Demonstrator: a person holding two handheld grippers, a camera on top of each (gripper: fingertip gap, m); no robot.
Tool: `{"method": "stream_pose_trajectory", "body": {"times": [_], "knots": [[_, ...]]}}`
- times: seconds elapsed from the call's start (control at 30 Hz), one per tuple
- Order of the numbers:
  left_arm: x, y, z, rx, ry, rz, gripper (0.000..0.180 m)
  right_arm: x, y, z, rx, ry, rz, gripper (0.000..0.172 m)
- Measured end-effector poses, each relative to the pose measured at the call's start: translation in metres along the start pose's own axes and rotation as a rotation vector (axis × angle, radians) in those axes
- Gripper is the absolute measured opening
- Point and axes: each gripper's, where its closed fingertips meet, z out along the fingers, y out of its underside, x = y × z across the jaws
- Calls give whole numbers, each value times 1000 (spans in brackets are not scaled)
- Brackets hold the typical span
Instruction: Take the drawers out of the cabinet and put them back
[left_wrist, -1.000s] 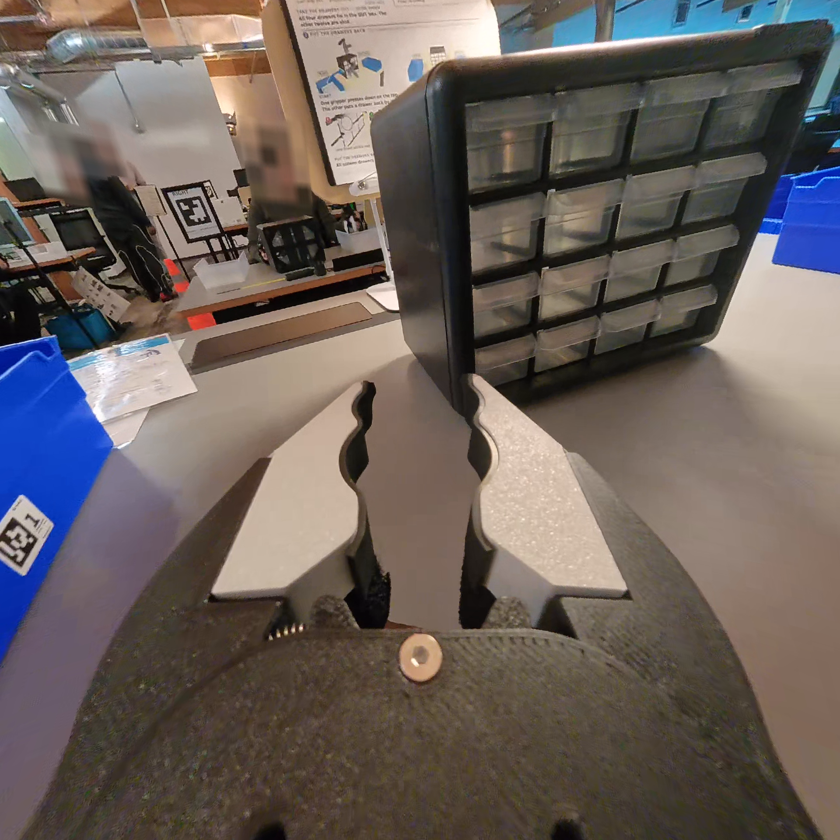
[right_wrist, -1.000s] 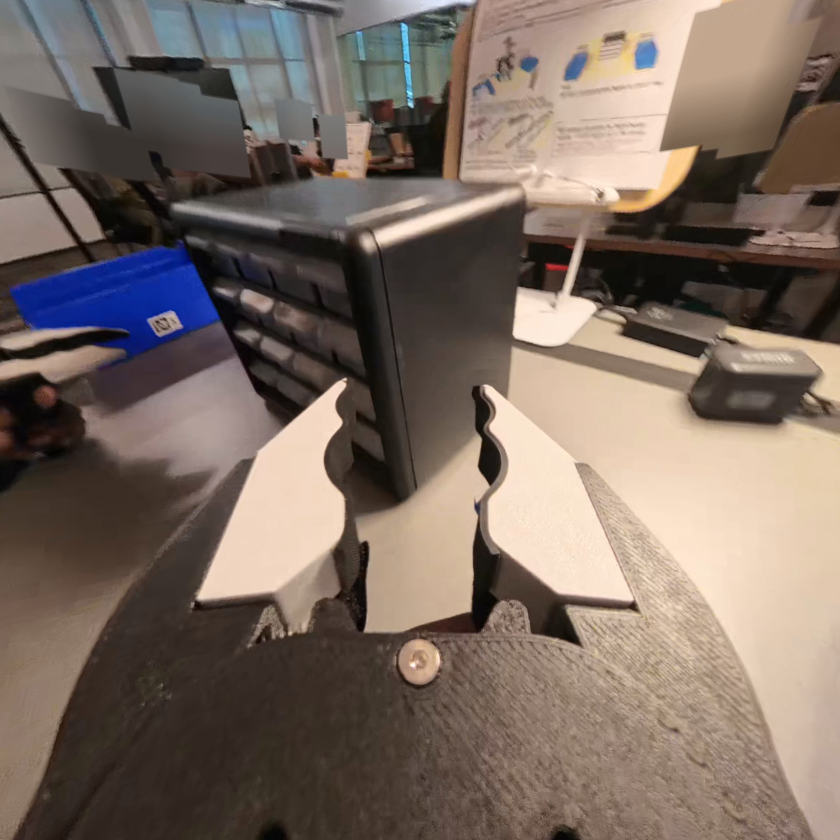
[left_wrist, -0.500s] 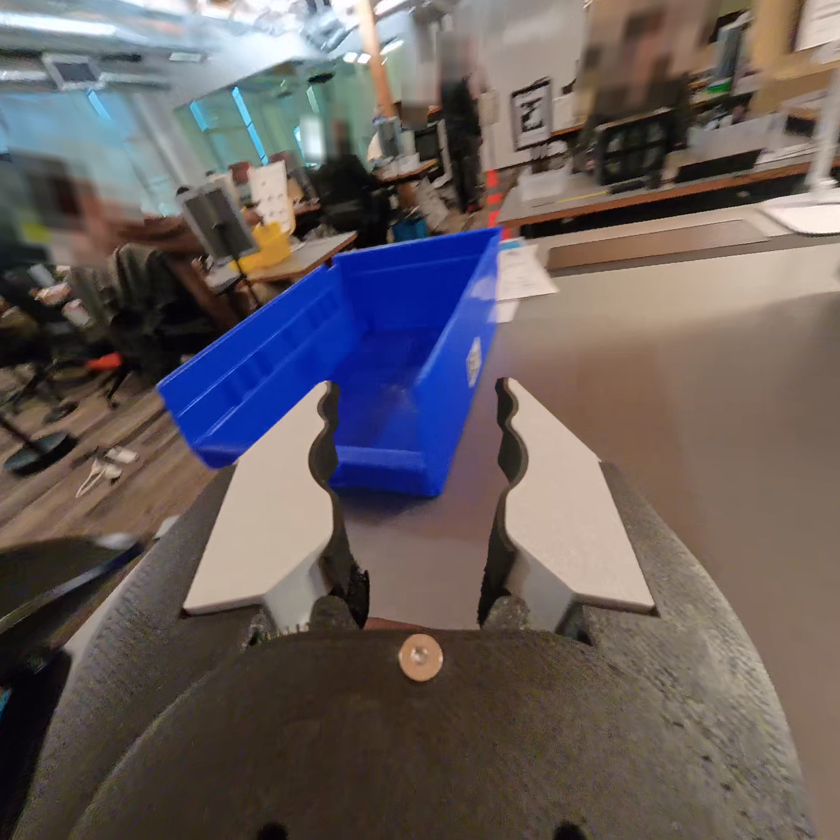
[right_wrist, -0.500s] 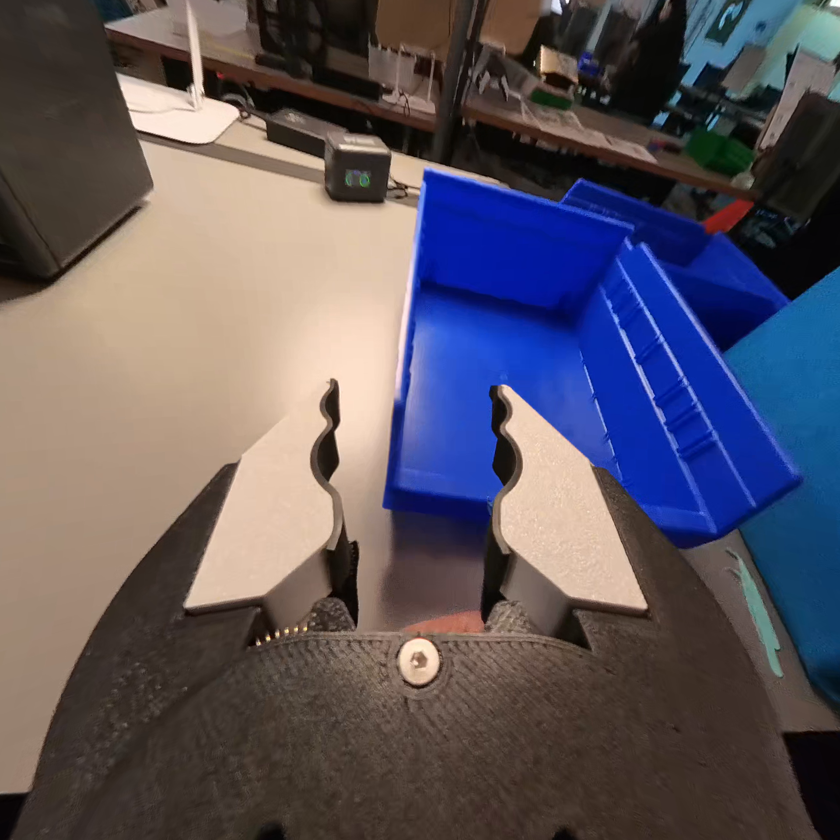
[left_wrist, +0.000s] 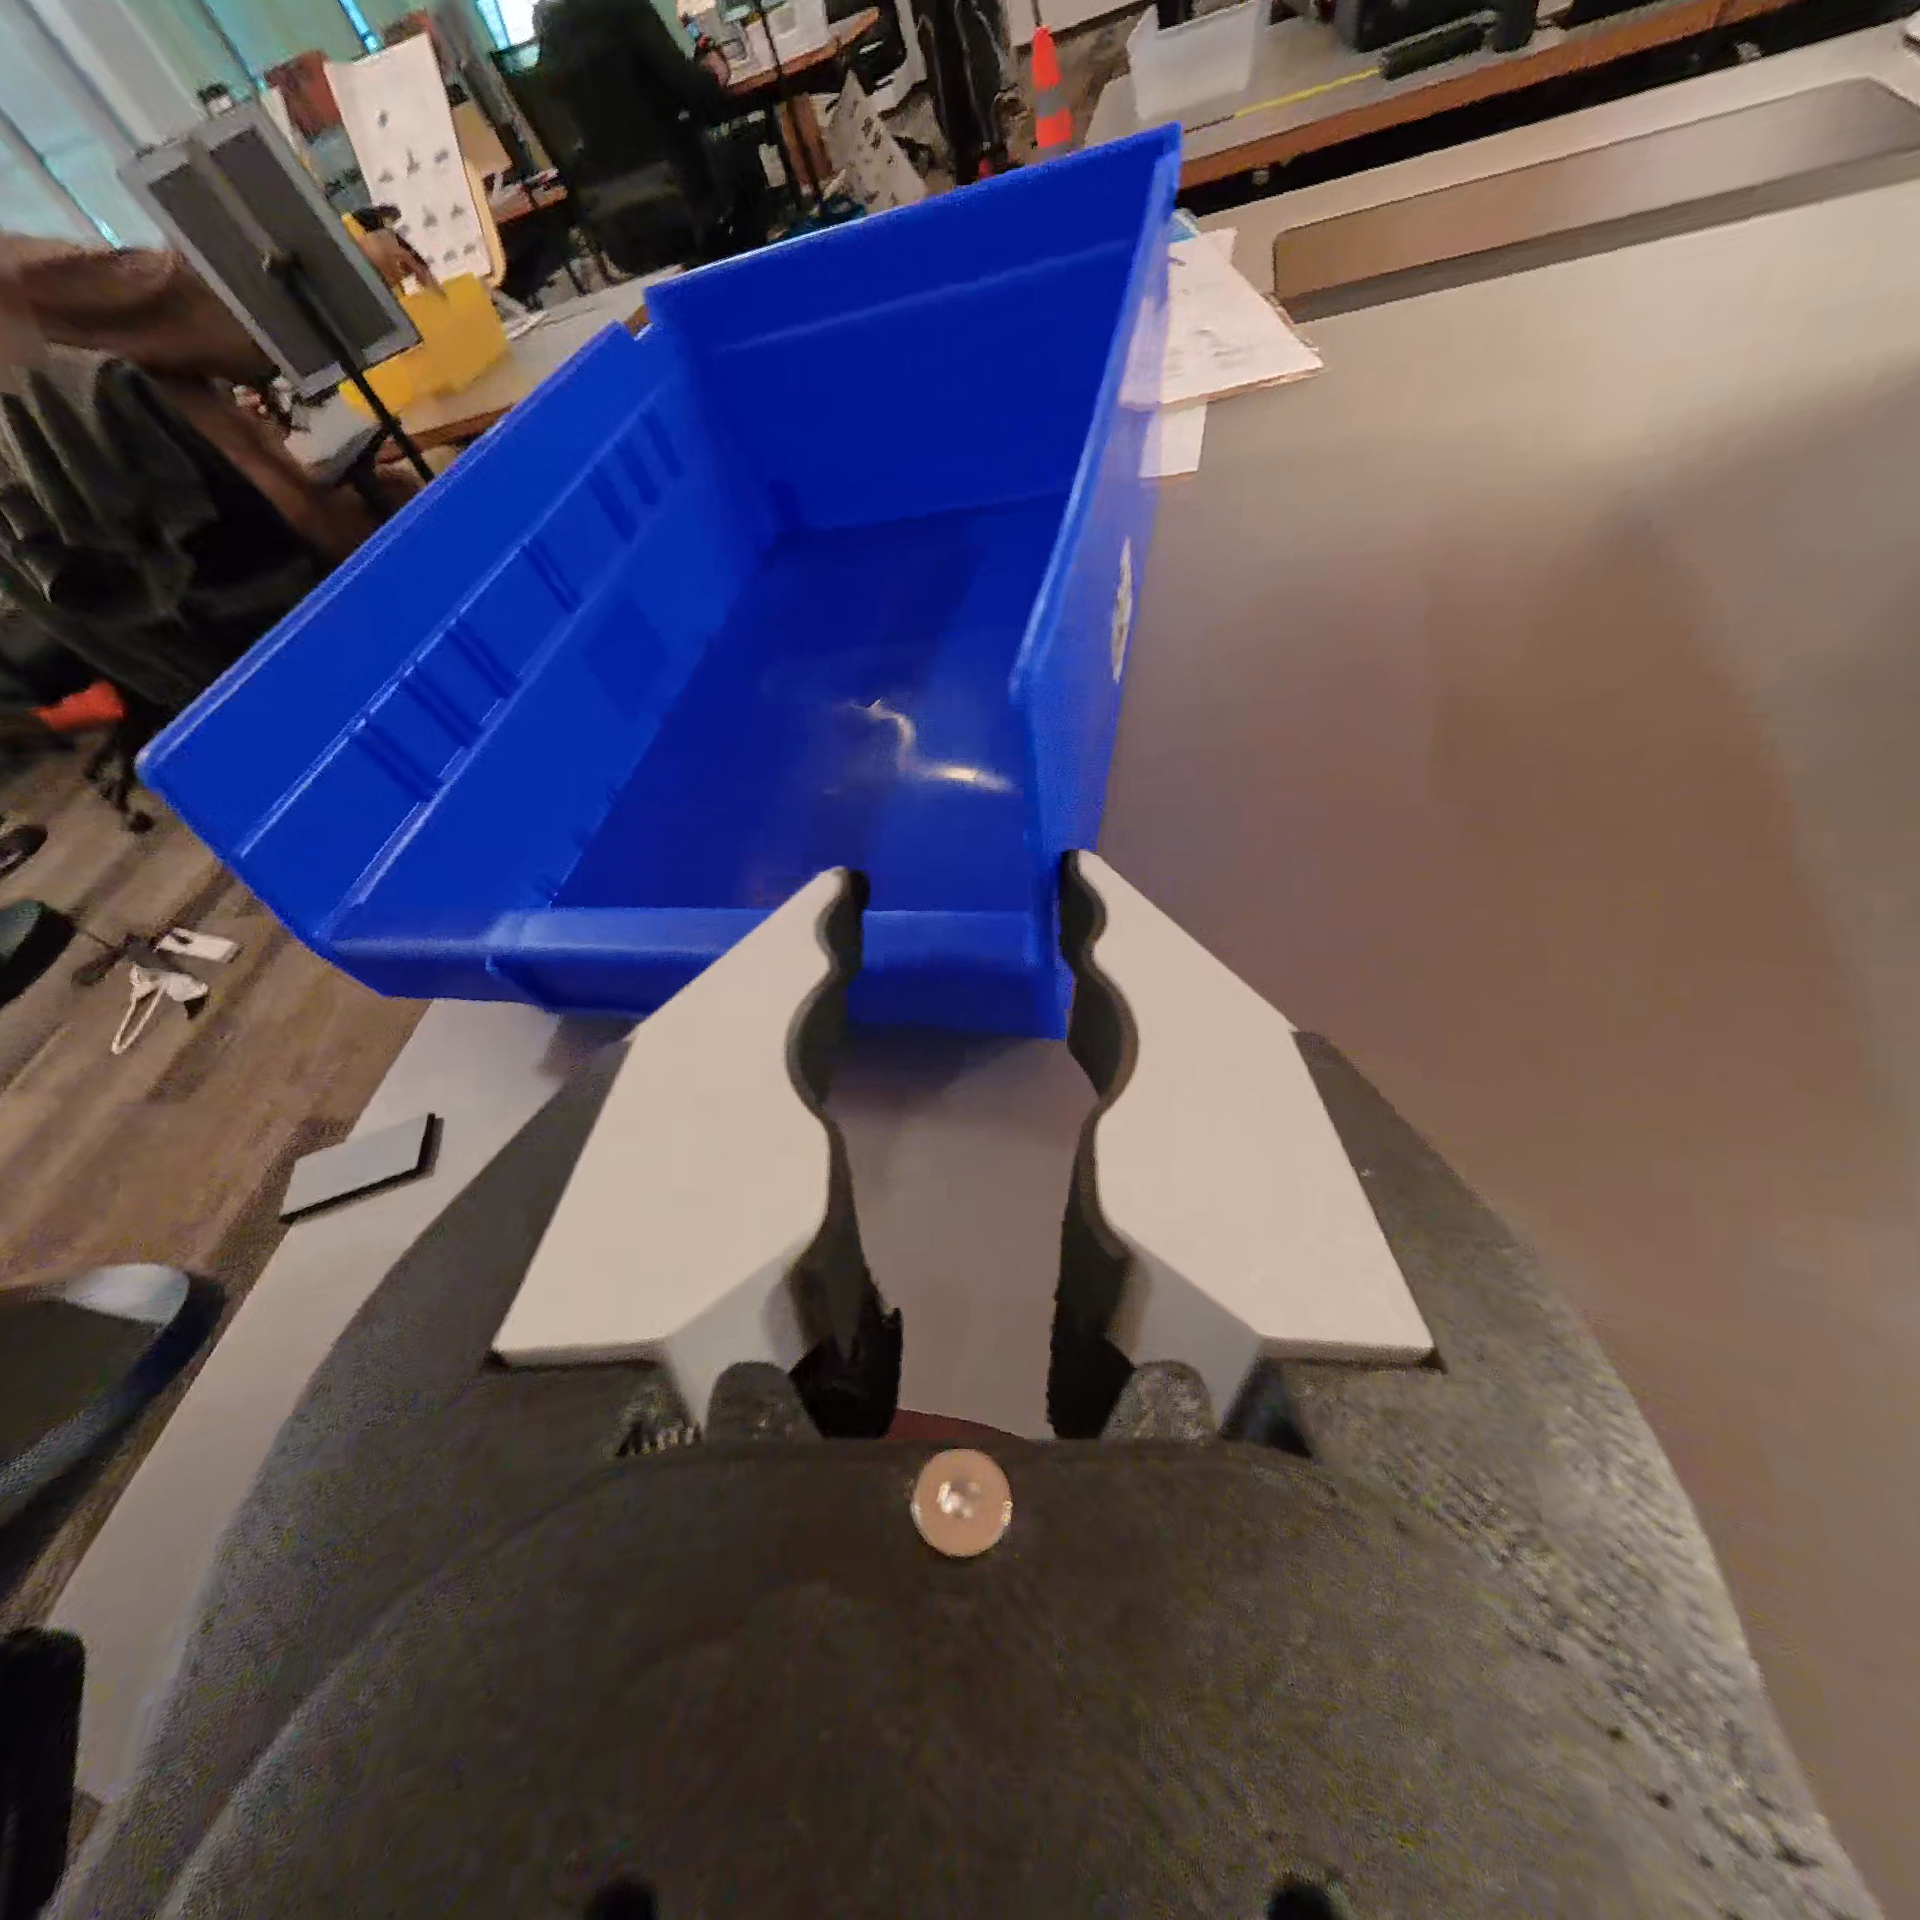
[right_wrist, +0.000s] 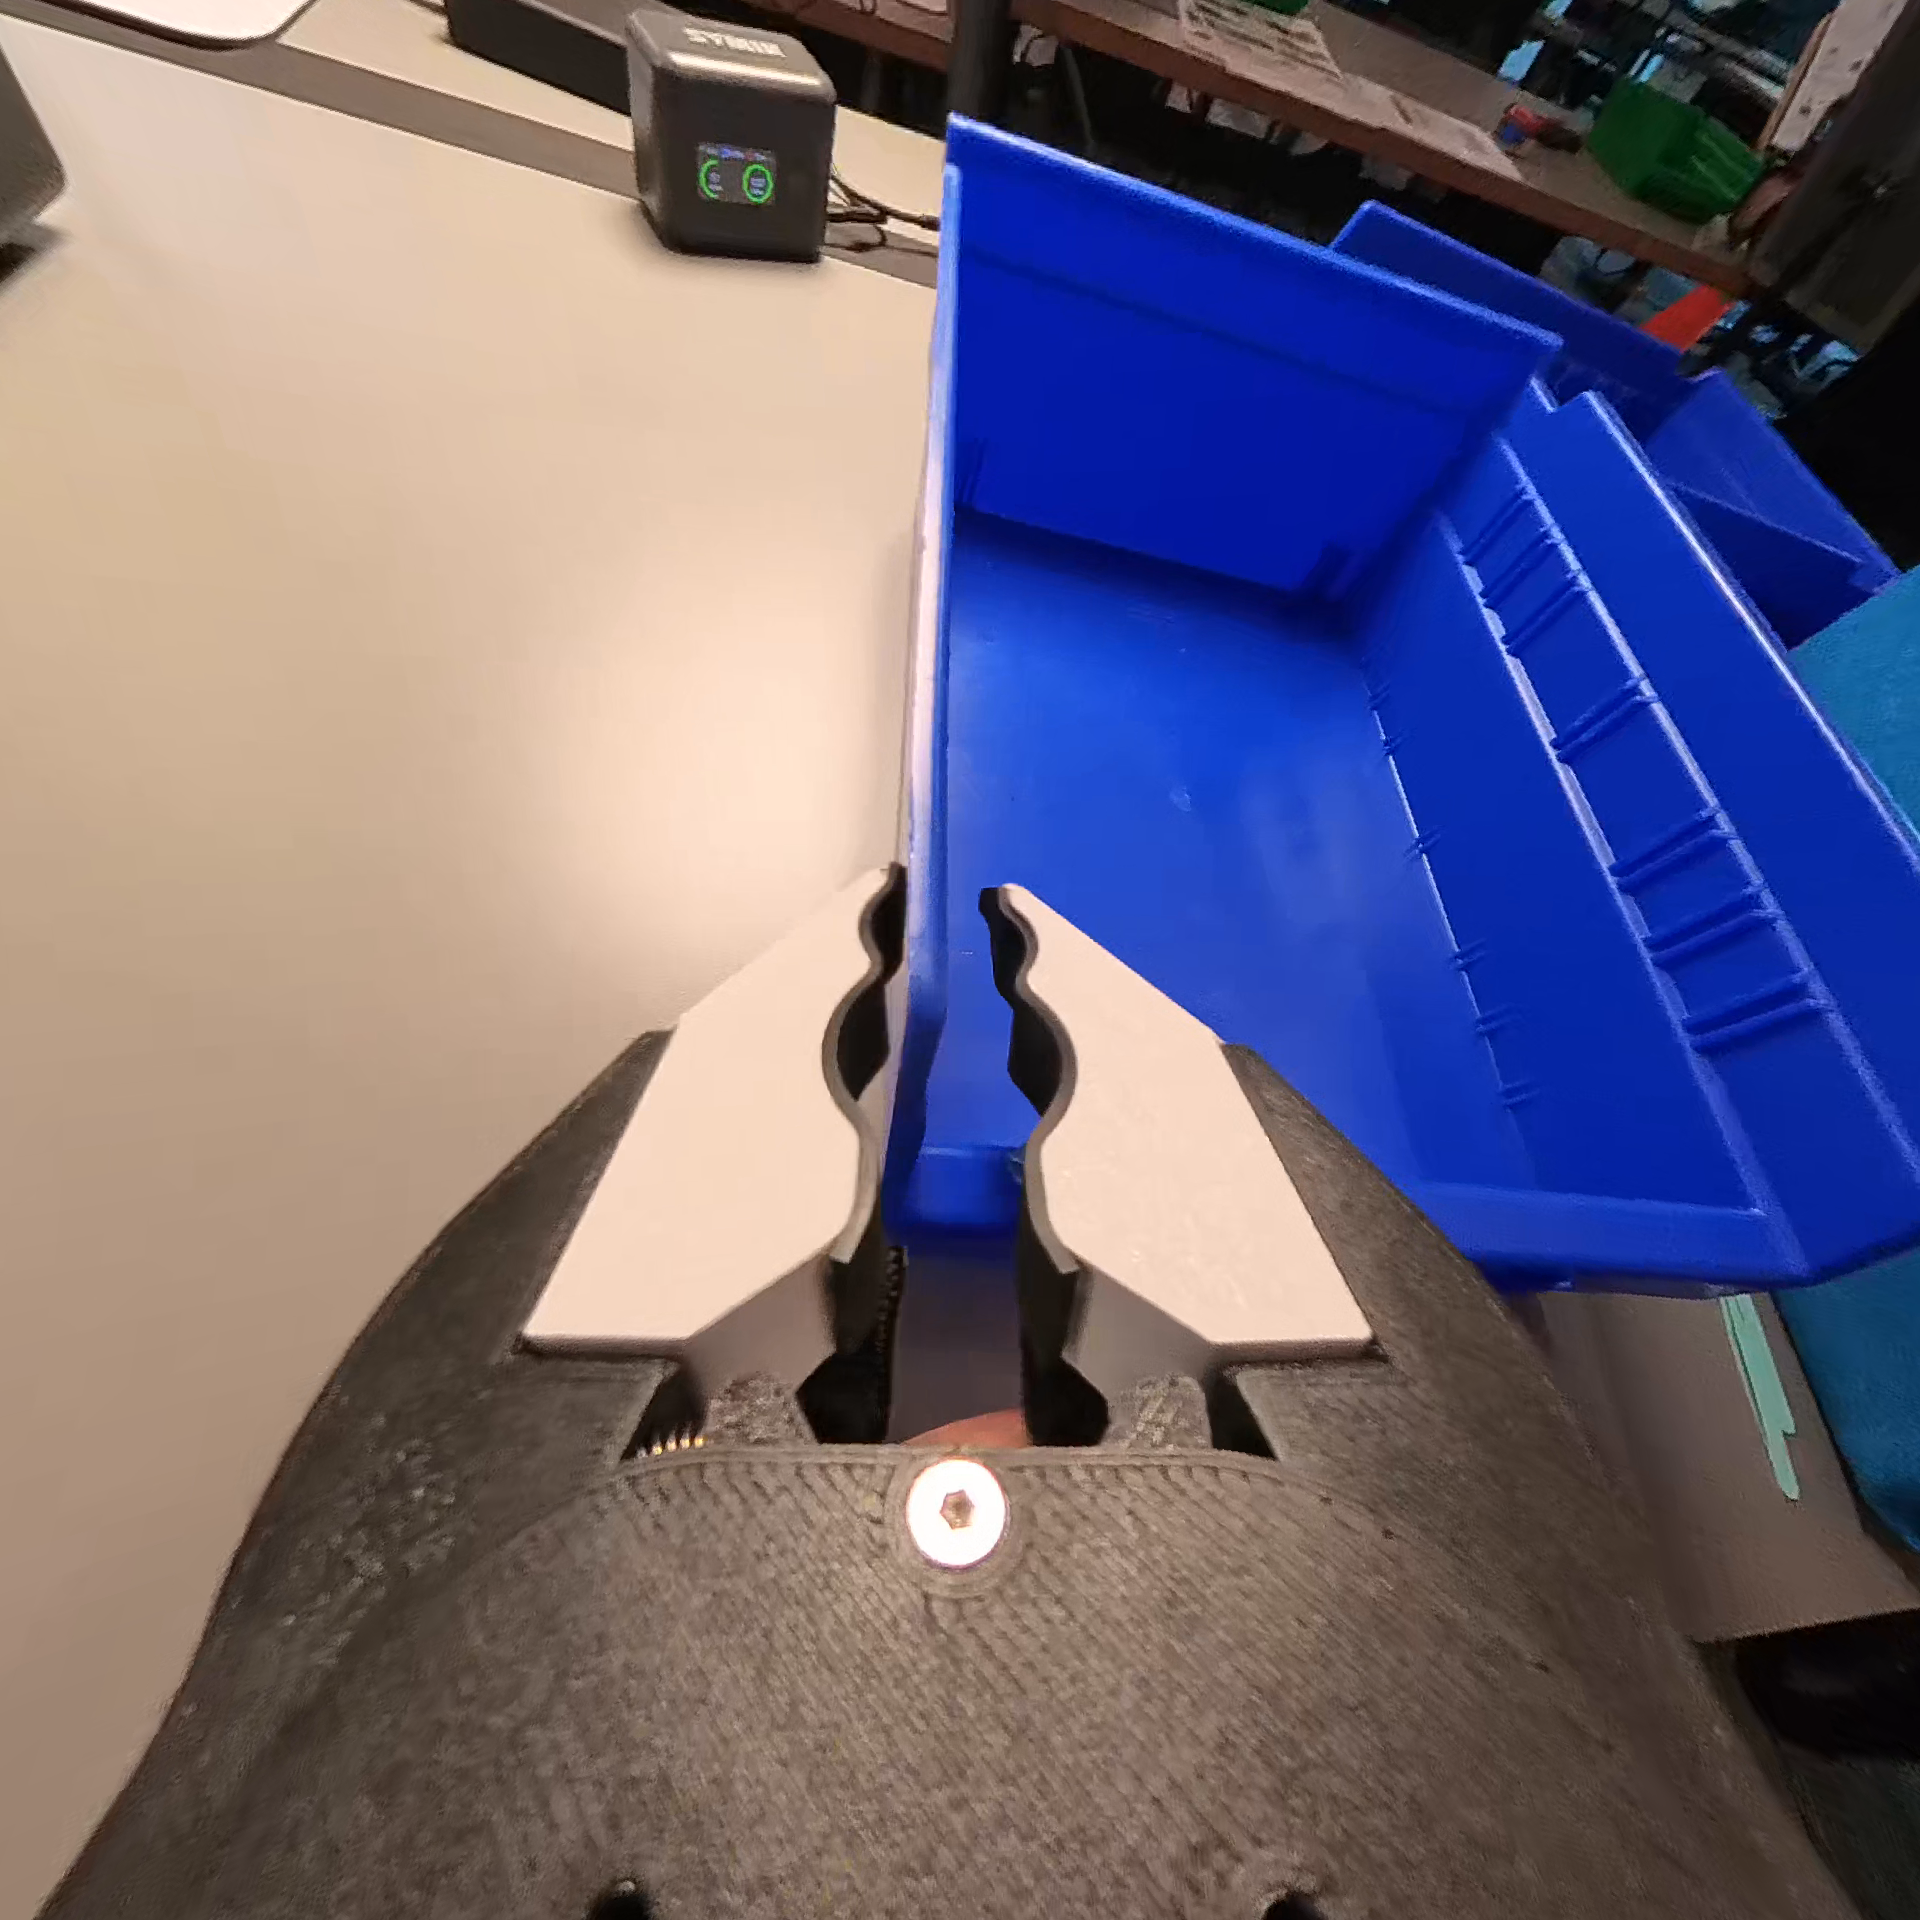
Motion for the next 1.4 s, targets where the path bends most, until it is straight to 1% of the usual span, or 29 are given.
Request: {"method": "stream_pose_trajectory", "body": {"times": [0.07, 0.1, 0.13, 0.27, 0.4, 0.43, 0.53, 0.67, 0.8, 0.93, 1.03, 1.17, 1.4], "knots": [[6, 0, 2, 6, 28, 24, 22, -2, -1, 0, 6, -7, -7, 11], [8, 0, 3, 2, 43, 29, 10, -4, -1, -1, 7, -12, -7, 7], [9, 1, 4, -5, 48, 31, 7, -5, -1, -1, 8, -9, -8, 6], [14, 2, -1, 0, 77, 36, 5, -8, 2, -9, 21, -20, -27, 6], [27, 3, -20, 6, 111, 118, 5, -15, 8, -24, 34, -74, -43, 6], [32, 2, -26, 8, 129, 116, 4, -17, 10, -29, 37, -92, -47, 6], [61, -3, -46, 52, 260, 67, 5, -24, 16, -45, 45, -147, -67, 6], [93, 1, -68, 72, 332, 158, 6, -37, 26, -69, 59, -244, -119, 5], [126, 0, -98, 128, 480, 200, 7, -46, 38, -97, 72, -360, -154, 7], [148, 6, -129, 152, 606, 258, 6, -48, 50, -121, 89, -456, -168, 5], [157, 9, -151, 169, 689, 249, 7, -50, 56, -135, 103, -499, -179, 6], [160, 17, -170, 178, 724, 260, 4, -56, 62, -149, 122, -538, -211, 6], [173, 27, -210, 227, 823, 273, 5, -69, 69, -170, 151, -610, -263, 5]]}}
